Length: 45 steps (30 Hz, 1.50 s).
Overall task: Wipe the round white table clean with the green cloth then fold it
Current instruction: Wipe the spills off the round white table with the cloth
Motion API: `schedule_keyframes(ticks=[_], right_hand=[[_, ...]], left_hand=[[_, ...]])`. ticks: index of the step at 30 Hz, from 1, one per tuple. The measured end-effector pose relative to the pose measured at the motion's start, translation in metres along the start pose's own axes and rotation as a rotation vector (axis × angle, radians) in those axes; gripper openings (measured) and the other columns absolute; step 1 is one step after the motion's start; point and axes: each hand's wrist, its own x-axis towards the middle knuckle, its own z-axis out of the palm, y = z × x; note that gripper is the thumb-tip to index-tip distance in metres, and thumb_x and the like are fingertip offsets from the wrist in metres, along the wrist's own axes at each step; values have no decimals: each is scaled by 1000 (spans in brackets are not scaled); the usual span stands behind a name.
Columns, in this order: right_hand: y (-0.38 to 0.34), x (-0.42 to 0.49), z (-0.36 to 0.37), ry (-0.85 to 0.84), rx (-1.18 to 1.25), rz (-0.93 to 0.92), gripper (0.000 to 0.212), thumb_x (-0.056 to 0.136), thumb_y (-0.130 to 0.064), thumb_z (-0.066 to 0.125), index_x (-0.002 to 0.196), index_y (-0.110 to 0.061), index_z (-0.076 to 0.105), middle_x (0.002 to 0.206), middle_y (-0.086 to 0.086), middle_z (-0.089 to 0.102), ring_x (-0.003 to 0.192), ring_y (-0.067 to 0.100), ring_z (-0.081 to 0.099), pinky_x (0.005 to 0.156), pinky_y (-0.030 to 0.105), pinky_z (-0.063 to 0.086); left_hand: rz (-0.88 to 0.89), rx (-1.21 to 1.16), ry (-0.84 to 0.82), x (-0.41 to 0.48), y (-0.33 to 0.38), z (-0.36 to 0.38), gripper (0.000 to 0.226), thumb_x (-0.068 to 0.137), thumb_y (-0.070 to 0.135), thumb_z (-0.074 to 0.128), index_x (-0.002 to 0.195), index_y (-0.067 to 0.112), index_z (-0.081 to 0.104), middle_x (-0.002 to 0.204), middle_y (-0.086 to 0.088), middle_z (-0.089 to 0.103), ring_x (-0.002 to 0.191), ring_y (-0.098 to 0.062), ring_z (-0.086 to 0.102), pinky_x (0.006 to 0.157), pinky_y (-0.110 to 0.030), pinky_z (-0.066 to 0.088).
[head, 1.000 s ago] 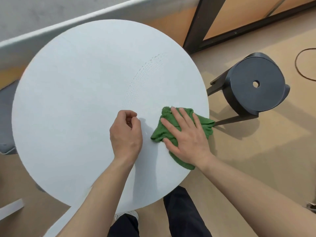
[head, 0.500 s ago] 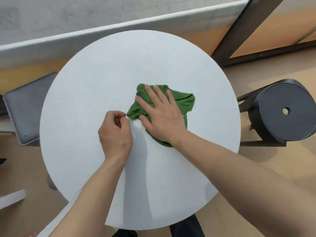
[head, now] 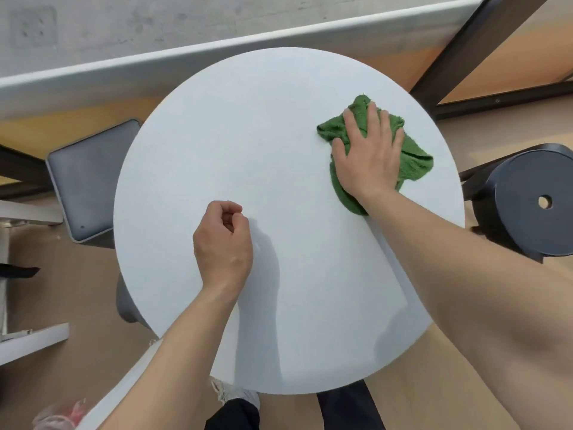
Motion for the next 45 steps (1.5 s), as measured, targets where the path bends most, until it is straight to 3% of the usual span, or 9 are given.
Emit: schedule_keyframes(ticks=[5,10,16,21,25,31,39,41,45], right_hand=[[-71,-136,31,-104,-2,-564,59,99,-50,39,156,-33,36,170,6,16,156,30,12,124,56,10],[-14,-242,38,-266,-78,-942,58,97,-53,47,152,-37,41,169,3,20,155,27,20,122,55,21],[16,-117,15,-120,-38,-442,58,97,-53,40,153,-38,40,168,2,24,154,25,21,121,57,20],[-80,-5,12,6,-1,-23,59,101,-51,28,158,-35,28,170,5,13,156,27,8,125,55,4],[-184,29,21,-18,6,-105,60,101,-49,25,160,-35,23,171,5,9,157,28,5,125,55,2],[-285,-61,49,-105,-22,-645,58,100,-49,33,157,-35,33,169,5,18,156,30,14,124,55,7],[-174,-192,55,-276,-88,-1222,57,97,-51,46,152,-36,42,168,3,25,154,28,25,123,55,18],[-158,-153,50,-235,-105,-1149,55,99,-51,45,152,-37,43,167,1,27,153,25,26,122,54,20],[-186,-57,39,-90,-21,-618,53,102,-48,36,154,-40,37,169,-1,21,156,24,17,124,53,12]], left_hand=[[10,11,41,-2,-9,-17,15,91,15,51,96,23,63,81,13,63,78,0,59,69,-15,41],[6,11,6,-3,-15,-35,14,94,16,51,97,23,63,82,13,63,77,1,58,67,-12,40],[-31,-12,4,12,-34,-64,15,94,17,50,100,23,63,87,14,64,81,-3,60,71,-21,45],[-47,-39,69,35,-60,-89,14,94,17,51,96,25,63,84,14,63,79,-2,59,70,-20,44],[-28,-46,120,52,-81,-112,14,93,16,52,95,24,63,83,13,61,80,-4,58,71,-17,43],[-35,-33,224,71,-97,-145,13,91,13,53,93,20,64,81,12,62,76,-1,56,65,-8,39],[-24,-40,196,70,-94,-154,14,89,11,53,92,17,65,80,9,63,77,-14,59,73,-27,47],[-28,-34,142,66,-97,-153,14,90,12,52,94,19,65,85,6,64,81,-15,59,75,-28,48],[-44,-5,101,55,-103,-144,15,92,13,52,96,22,63,85,11,62,78,-3,56,75,-22,44]])
